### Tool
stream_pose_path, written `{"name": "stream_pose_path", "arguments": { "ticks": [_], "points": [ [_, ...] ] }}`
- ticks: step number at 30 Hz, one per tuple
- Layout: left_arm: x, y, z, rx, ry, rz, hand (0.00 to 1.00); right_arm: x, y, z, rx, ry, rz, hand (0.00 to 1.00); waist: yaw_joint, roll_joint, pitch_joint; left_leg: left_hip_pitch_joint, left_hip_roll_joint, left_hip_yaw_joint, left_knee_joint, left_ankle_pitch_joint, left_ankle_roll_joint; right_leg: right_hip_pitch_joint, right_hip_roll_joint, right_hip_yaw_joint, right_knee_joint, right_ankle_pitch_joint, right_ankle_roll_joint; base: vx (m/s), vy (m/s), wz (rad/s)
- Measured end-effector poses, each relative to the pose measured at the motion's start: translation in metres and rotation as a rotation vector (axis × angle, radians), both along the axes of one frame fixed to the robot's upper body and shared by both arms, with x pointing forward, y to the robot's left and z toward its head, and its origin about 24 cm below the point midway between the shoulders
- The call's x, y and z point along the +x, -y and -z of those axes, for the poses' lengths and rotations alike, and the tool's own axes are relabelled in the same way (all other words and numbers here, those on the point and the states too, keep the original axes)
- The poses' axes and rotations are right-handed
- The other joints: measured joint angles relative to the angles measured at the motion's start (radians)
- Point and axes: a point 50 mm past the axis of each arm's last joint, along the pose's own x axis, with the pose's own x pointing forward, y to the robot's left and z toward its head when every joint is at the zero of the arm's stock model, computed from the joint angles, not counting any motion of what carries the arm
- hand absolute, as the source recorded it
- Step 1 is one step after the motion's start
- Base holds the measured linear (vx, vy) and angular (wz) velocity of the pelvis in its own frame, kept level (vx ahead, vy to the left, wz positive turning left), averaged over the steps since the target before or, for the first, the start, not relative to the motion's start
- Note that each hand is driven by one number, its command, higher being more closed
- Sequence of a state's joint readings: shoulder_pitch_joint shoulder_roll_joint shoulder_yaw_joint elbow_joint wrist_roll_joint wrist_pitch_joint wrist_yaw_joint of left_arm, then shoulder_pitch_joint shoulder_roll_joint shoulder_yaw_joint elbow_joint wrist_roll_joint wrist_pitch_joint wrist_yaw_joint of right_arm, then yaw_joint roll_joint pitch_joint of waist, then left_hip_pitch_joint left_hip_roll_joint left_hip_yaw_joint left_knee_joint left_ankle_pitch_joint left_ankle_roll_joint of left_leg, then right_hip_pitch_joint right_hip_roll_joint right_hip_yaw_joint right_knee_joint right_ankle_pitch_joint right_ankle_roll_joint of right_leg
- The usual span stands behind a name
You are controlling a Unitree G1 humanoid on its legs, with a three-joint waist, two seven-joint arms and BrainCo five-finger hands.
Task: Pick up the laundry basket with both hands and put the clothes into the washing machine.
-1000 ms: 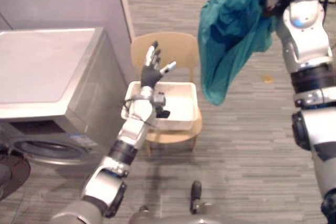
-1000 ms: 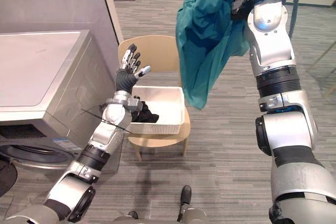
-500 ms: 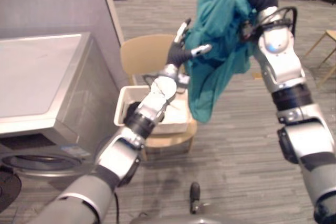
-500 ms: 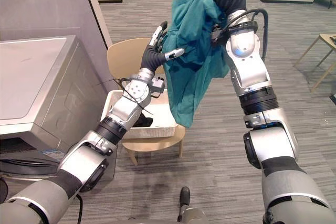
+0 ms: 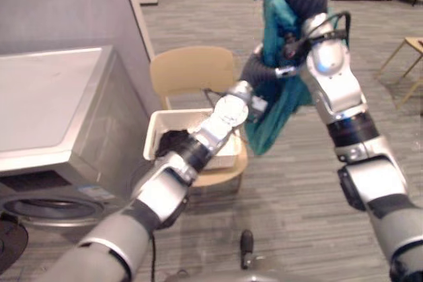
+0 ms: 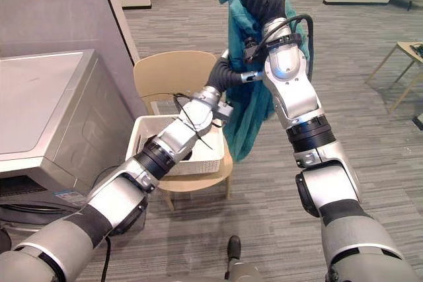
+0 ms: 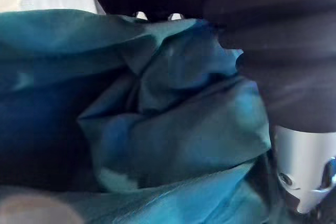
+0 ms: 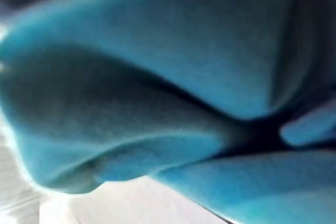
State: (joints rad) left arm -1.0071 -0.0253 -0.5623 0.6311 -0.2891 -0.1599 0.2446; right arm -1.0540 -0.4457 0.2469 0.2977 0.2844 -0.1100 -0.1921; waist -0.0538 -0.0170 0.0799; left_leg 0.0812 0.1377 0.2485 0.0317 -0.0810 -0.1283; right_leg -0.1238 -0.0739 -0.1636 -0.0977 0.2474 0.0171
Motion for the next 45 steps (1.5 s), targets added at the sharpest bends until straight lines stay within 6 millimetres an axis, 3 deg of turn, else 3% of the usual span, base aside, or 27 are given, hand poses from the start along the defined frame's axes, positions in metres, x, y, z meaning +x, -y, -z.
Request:
{"name": "stream_pose_path", "arguments": {
  "ticks": [7,20,21,29,42,43,45],
  "points": [
    [-0.013,0.023,0.007,0.043,-0.002,0.066,0.00,-0.002,-0.004,0.002,0.007,0.002,-0.020,1.00,-0.033,0.010,-0.032,0.004,0.002,0.005,0.004,-0.002,0.003,-0.002,0.002,0.003,0.000,-0.002,0.002,0.02,0.005,-0.01],
    [-0.028,0.042,0.005,-0.011,-0.024,0.154,0.00,-0.012,-0.013,0.003,0.013,0.033,-0.067,1.00,-0.047,0.016,-0.052,0.020,0.002,0.059,0.013,-0.023,0.022,-0.005,0.003,0.038,0.000,0.001,0.008,0.02,0.019,-0.11],
    [-0.030,0.043,0.004,-0.026,-0.030,0.165,1.00,-0.014,-0.015,0.002,0.014,0.040,-0.074,1.00,-0.046,0.016,-0.052,0.019,0.002,0.059,0.013,-0.023,0.022,-0.006,0.003,0.038,0.000,0.001,0.009,0.00,0.000,0.00],
    [-0.037,0.045,-0.007,-0.130,-0.049,0.217,1.00,-0.027,-0.022,-0.004,0.036,0.109,-0.130,1.00,-0.045,0.015,-0.060,0.037,0.001,0.078,0.014,-0.027,0.016,-0.007,0.007,0.057,0.000,0.001,0.009,0.03,0.023,-0.06],
    [-0.039,0.041,-0.003,-0.181,-0.079,0.217,1.00,-0.031,-0.027,0.002,0.061,0.110,-0.160,1.00,-0.044,0.011,-0.078,0.037,0.000,0.097,0.020,-0.043,0.020,-0.007,0.009,0.076,0.000,0.002,0.012,0.01,0.013,-0.05],
    [-0.039,0.041,-0.003,-0.179,-0.078,0.216,1.00,-0.031,-0.027,0.002,0.062,0.110,-0.160,0.00,-0.044,0.009,-0.079,0.037,0.000,0.096,0.020,-0.042,0.020,-0.007,0.009,0.074,0.000,0.002,0.013,0.00,0.000,0.00],
    [-0.039,0.041,-0.003,-0.172,-0.073,0.213,1.00,-0.031,-0.026,0.002,0.064,0.111,-0.158,0.00,-0.045,0.006,-0.081,0.038,0.001,0.095,0.017,-0.042,0.020,-0.005,0.008,0.070,0.000,0.001,0.013,0.00,0.000,0.00]
  ]
}}
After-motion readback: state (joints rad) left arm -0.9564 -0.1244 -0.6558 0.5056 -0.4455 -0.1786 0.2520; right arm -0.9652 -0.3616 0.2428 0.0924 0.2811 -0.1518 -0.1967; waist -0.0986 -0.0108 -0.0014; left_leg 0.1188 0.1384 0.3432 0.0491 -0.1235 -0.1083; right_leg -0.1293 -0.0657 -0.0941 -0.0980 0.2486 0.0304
